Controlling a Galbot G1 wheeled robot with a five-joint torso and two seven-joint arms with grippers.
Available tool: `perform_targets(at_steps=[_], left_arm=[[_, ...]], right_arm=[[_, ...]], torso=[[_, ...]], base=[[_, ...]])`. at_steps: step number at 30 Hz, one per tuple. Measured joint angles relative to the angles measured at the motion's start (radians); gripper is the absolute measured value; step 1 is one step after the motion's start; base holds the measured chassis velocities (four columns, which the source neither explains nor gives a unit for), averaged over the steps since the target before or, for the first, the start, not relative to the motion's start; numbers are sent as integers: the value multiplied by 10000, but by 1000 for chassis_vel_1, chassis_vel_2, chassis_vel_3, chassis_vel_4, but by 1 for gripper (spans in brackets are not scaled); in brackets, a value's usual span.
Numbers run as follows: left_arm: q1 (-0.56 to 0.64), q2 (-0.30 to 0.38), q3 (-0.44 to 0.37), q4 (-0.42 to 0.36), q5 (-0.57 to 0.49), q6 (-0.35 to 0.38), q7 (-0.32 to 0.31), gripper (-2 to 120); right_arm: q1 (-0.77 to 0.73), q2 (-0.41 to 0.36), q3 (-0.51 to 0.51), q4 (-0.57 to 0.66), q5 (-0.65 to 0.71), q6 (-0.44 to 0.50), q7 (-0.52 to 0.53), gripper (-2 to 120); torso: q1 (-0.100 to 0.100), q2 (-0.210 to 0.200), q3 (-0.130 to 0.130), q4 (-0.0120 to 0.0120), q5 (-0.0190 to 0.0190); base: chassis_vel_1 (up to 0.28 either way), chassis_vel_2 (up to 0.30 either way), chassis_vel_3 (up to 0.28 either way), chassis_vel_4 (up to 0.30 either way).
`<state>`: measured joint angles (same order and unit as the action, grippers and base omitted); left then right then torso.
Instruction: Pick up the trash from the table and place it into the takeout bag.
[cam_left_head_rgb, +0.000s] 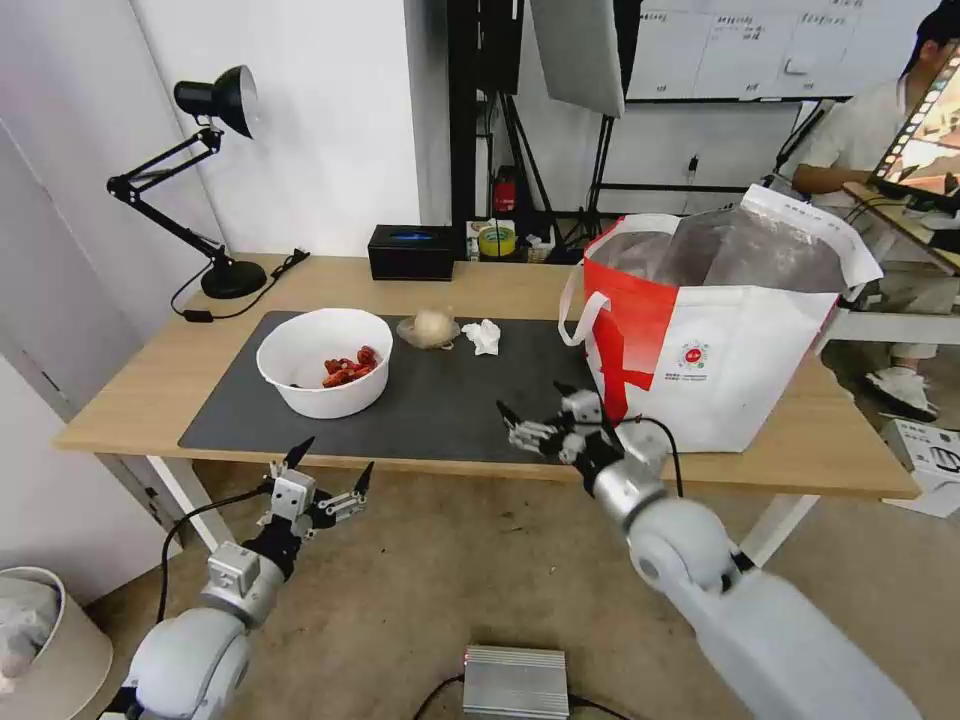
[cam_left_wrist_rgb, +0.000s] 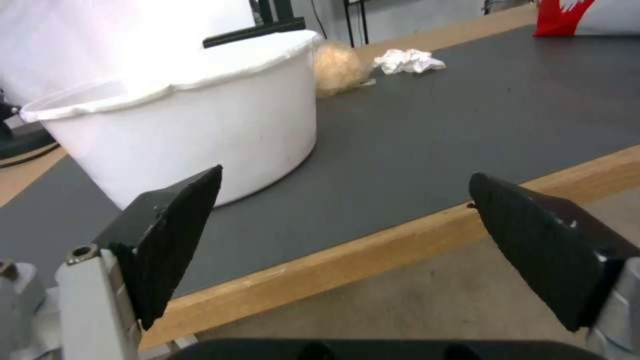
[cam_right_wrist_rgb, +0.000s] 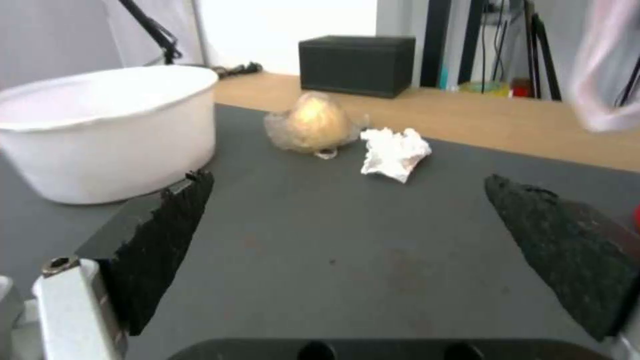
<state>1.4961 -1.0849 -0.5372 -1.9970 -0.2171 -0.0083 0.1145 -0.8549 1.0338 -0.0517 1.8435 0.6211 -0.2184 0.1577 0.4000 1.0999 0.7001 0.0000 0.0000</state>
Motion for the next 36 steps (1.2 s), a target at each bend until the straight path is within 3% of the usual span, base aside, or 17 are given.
perform_targets(at_steps=[2,8,11,14,20,36], left_arm=[[-32,8,-1,89,-26,-14,-1,100],[-28,9,-9,176,-39,-48,0,100],[-89,0,1,273,-48,-63,0,100],[-100,-10,27,313,-52,-78,0,100],[-93,-54,123,491,-39,-245,15,100],[-159,-131,318,584,108,-288,21,100]], right_arm=[[1073,569,-592,-947,349,-364,468,100],[2280,1212,-1224,-1876,589,-800,1313,100],[3485,1899,-1767,-3121,773,-1286,2300,100],[3943,2263,-1898,-3819,794,-1434,2539,100],[4573,2921,-2038,-5216,786,-1547,2655,100],[5395,3618,-1775,-7363,1040,-1615,2344,100]], torso=[[0,0,0,0,-2],[1,0,0,2,-3],[1,0,-1,0,-2],[2,0,0,1,-2],[2,0,0,1,-1],[1,0,-1,0,0]], base=[[0,0,0,0],[0,0,0,0],[0,0,0,0],[0,0,0,0],[0,0,0,0],[0,0,0,0]])
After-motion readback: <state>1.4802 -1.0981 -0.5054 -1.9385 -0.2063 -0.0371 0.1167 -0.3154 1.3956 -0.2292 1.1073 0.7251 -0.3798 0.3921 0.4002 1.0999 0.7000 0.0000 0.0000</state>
